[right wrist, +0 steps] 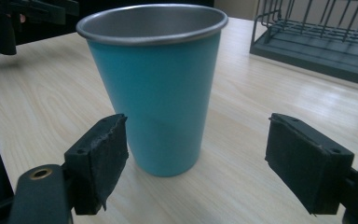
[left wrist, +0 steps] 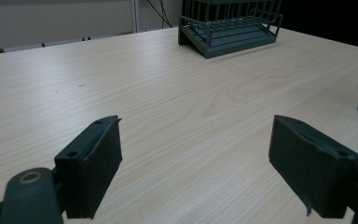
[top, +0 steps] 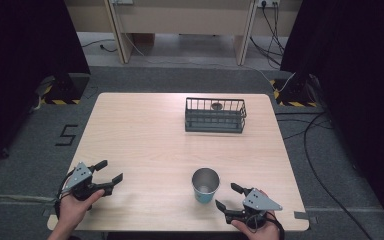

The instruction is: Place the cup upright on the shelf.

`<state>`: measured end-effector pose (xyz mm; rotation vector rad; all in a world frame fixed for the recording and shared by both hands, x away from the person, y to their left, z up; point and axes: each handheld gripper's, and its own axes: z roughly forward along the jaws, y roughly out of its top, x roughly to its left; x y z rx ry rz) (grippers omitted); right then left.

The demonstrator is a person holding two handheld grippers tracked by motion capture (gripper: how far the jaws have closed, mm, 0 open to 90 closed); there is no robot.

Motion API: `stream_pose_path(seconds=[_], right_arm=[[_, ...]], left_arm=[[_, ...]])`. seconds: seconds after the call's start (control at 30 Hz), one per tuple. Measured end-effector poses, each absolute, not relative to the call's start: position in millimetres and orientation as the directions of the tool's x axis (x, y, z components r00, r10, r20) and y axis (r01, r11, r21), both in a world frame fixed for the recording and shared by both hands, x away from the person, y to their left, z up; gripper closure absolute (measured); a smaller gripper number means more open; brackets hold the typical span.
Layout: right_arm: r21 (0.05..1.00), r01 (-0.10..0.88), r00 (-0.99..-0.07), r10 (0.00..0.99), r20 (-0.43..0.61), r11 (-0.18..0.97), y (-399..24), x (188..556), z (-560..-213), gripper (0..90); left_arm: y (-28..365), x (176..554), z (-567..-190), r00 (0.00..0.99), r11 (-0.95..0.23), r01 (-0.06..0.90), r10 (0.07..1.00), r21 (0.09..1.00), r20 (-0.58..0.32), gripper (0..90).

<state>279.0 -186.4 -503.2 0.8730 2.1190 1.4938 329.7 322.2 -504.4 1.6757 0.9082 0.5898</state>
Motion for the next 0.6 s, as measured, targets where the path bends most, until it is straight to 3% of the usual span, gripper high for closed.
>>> stream_pose_path(seconds=[0.6], right_arm=[[0.932, 0.241, -0.771, 0.636, 0.016, 0.269, -167.1, 289.4, -497.8, 18.8]], left_arm=[[322.1, 329.5, -504.1, 0.585, -0.119, 0.269, 0.808, 0.956, -0.064, 16.5]])
